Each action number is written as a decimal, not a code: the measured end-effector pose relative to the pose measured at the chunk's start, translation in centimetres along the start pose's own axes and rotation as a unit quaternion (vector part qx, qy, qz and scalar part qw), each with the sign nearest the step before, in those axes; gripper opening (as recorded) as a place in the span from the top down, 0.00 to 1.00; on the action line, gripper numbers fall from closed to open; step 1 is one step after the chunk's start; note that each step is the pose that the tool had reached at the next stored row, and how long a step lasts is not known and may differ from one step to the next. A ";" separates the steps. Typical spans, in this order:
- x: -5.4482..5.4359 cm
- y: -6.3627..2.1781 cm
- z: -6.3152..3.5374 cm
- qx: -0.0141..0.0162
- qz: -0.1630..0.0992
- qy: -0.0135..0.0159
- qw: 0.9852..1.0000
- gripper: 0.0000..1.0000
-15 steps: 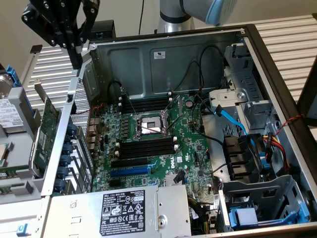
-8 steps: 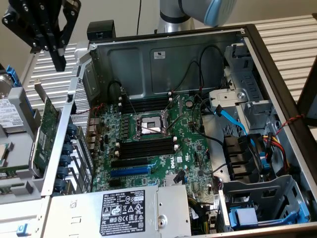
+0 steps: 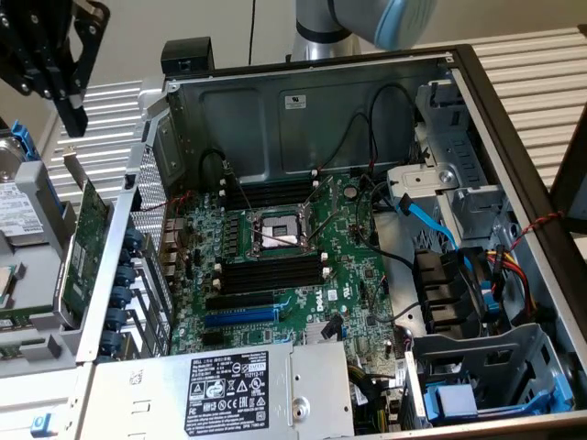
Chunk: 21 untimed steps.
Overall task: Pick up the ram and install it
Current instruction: 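Reach for the ram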
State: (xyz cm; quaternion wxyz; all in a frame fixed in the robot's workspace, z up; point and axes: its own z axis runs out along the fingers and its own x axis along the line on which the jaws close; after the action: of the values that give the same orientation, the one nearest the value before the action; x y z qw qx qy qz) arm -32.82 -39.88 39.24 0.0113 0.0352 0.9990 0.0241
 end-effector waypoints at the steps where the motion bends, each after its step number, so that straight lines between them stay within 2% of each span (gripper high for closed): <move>1: 0.4 -0.03 -0.01 0.000 0.000 0.000 1.000 0.89; 21: 9.5 -0.80 -0.22 0.000 0.000 0.000 1.000 0.89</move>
State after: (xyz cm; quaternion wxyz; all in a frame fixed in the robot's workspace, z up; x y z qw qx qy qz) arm -42.37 -40.01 39.22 0.0114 0.0352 0.9990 0.0241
